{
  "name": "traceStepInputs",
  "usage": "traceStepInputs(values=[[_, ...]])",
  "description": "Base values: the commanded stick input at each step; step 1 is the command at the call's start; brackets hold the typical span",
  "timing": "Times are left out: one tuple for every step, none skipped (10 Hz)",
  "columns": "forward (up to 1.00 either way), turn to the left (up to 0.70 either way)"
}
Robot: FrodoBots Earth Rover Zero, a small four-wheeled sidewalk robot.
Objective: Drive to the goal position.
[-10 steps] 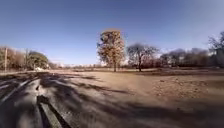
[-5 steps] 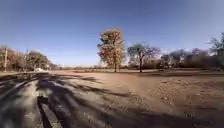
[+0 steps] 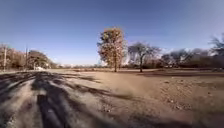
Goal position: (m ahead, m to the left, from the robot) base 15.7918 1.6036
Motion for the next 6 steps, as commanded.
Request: traceStepInputs(values=[[0.50,0.00],[0.50,0.00],[0.50,0.00],[0.50,0.00],[0.50,0.00],[0.50,0.00]])
